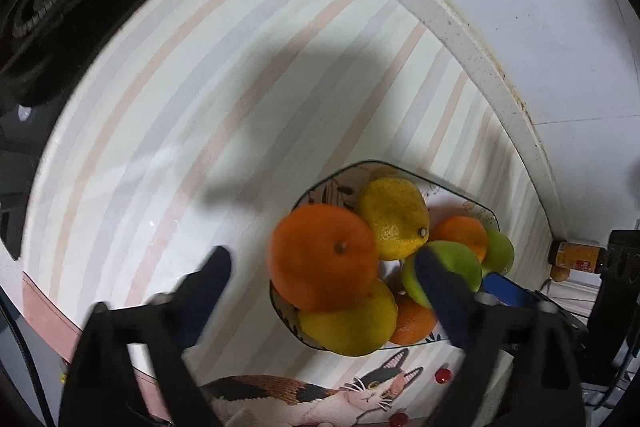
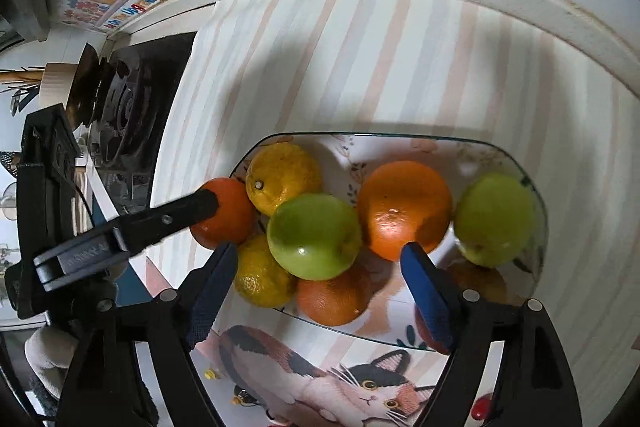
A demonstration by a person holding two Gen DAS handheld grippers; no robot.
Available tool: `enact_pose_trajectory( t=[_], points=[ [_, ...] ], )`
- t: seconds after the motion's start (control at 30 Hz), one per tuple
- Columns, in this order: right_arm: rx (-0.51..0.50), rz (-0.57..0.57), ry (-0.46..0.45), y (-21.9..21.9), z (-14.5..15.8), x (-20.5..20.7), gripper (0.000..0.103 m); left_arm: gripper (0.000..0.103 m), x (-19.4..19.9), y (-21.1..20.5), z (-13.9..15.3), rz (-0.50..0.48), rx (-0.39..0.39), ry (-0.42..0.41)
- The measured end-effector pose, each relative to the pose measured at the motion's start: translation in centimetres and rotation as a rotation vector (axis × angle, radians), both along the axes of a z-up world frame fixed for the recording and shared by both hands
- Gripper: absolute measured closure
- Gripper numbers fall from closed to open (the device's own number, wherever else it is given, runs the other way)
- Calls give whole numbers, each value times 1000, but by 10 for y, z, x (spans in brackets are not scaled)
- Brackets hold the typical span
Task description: Organize fruits
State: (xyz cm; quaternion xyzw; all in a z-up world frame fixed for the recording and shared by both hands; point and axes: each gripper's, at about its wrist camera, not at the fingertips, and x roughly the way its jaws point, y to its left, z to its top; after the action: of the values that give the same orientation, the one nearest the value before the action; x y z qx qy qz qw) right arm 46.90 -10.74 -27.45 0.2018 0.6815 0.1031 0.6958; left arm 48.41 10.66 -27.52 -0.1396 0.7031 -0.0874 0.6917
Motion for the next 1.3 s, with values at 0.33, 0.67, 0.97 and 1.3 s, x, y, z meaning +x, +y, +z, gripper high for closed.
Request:
enact_pose_trajectory(
  t=[0.33,0.67,0.97,1.3],
  points=[
    [-189,16,-60,-10,30,-28,6,6,-17,-7,27,-52,132,-107],
    [-321,12,-87,-30,37,-89,5,6,-83,-15,56,-81,283,-235],
    [-382,5,-179,-38,69,-142,5,6,-139,-42,91,-116,307,-346],
    [-382,-10,-278,-48,124,-201,5,6,-196,-53,139,-118,297,-454]
  ],
)
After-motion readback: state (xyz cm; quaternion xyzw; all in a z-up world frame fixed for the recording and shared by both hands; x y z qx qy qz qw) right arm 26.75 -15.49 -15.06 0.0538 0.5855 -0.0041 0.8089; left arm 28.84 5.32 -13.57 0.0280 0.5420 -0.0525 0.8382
